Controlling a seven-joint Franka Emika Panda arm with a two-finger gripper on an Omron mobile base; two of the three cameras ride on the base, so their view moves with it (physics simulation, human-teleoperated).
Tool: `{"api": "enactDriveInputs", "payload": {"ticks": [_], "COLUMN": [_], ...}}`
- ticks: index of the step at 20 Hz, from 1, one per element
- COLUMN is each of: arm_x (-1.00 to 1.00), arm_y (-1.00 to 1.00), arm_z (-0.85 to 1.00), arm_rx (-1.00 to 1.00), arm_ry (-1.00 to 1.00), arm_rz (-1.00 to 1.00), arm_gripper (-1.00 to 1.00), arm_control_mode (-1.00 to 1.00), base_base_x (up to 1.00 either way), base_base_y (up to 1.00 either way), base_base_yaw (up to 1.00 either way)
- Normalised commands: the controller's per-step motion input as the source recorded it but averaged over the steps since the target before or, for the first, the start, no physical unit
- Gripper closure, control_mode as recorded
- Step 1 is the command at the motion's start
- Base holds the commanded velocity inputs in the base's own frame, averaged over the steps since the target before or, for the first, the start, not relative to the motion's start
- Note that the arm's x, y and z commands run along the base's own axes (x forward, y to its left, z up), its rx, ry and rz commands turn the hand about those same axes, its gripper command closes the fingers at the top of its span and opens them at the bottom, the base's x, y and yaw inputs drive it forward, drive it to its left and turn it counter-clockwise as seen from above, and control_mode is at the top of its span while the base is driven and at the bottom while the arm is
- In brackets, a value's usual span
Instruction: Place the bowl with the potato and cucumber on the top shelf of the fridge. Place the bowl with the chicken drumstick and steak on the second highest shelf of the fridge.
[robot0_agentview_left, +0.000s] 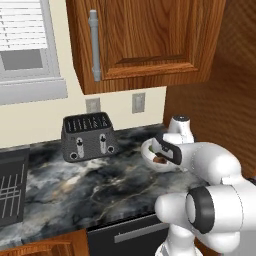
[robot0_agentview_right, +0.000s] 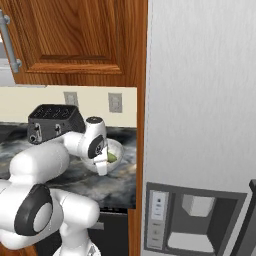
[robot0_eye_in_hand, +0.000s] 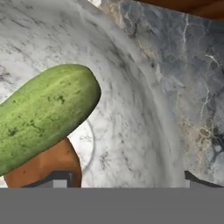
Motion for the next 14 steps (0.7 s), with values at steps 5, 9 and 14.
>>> {"api": "enactDriveInputs", "payload": {"ticks": [5, 9, 14], "arm_x": [0.0, -0.05, -0.58], "arm_y": [0.0, 0.02, 0.02], "arm_z": [-0.17, 0.0, 0.0], "arm_rx": [0.0, 0.0, 0.0], "arm_ry": [0.0, 0.0, -0.06], "arm_rz": [0.0, 0.0, 0.0], "arm_gripper": [1.0, 1.0, 1.0], "arm_control_mode": [-1.0, -1.0, -1.0], "base_base_x": [0.0, 0.0, 0.0], "base_base_y": [0.0, 0.0, 0.0], "base_base_yaw": [0.0, 0.0, 0.0]}}
